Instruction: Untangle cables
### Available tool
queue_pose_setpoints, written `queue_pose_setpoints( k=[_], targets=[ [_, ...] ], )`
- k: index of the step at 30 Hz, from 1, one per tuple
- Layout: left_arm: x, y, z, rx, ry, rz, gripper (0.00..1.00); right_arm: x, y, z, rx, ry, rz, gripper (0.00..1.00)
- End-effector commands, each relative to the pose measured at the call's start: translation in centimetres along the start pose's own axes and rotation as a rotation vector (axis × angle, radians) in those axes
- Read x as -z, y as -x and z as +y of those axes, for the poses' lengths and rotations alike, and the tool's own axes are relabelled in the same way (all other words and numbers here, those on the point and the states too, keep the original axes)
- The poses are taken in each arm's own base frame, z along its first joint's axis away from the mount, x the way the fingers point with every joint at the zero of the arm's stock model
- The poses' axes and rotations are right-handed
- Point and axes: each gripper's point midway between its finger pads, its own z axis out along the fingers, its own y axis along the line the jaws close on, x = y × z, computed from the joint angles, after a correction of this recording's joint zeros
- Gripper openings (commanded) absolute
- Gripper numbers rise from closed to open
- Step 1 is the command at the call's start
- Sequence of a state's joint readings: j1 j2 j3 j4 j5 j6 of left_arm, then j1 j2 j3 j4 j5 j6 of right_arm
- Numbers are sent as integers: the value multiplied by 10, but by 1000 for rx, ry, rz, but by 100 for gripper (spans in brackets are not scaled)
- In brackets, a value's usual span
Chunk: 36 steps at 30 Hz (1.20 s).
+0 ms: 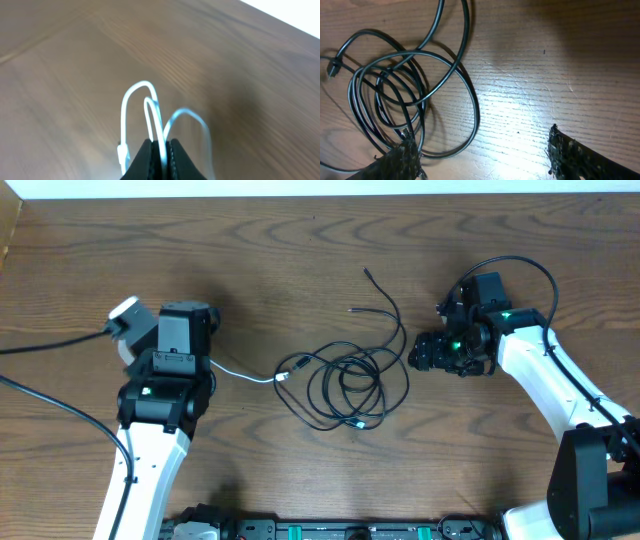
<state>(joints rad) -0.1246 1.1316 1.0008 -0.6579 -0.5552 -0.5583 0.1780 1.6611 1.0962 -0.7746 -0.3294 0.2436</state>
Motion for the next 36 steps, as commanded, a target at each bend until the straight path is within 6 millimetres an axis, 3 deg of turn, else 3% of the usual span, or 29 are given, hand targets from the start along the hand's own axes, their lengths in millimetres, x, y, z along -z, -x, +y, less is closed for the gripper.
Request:
queue_pose_setpoints(
  k=[1,3,6,8,9,11,14,18,22,29,36],
  targets=[
    [34,-60,-100,-545,-648,225,8,5,1,4,21,15,-18,80],
    [36,-82,-105,-642,-694,290,7,5,1,4,21,14,-17,80],
    [23,-101,-96,-696,-612,364,7,5,0,6,22,27,-13,79],
    [12,-107,-89,-690,-531,393,8,5,-2,10,32,38,-8,75],
    [-1,-108,-75,-663,-400,411,7,4,-4,15,58,49,0,75],
    [-13,-109,-57,-622,-251,422,7,3,-9,30,137,114,18,79],
    [-24,-107,-34,-564,-74,418,8,8,-25,72,333,326,51,80],
    [-31,-87,7,-378,226,307,8,2,-48,113,600,428,58,84],
    [-31,-85,8,-322,243,290,7,-17,-65,146,771,458,36,86],
    [-31,-85,9,-323,244,291,7,-76,-86,167,997,239,8,84],
    [-31,-85,9,-266,253,285,7,-82,-105,175,1134,259,38,81]
  ],
)
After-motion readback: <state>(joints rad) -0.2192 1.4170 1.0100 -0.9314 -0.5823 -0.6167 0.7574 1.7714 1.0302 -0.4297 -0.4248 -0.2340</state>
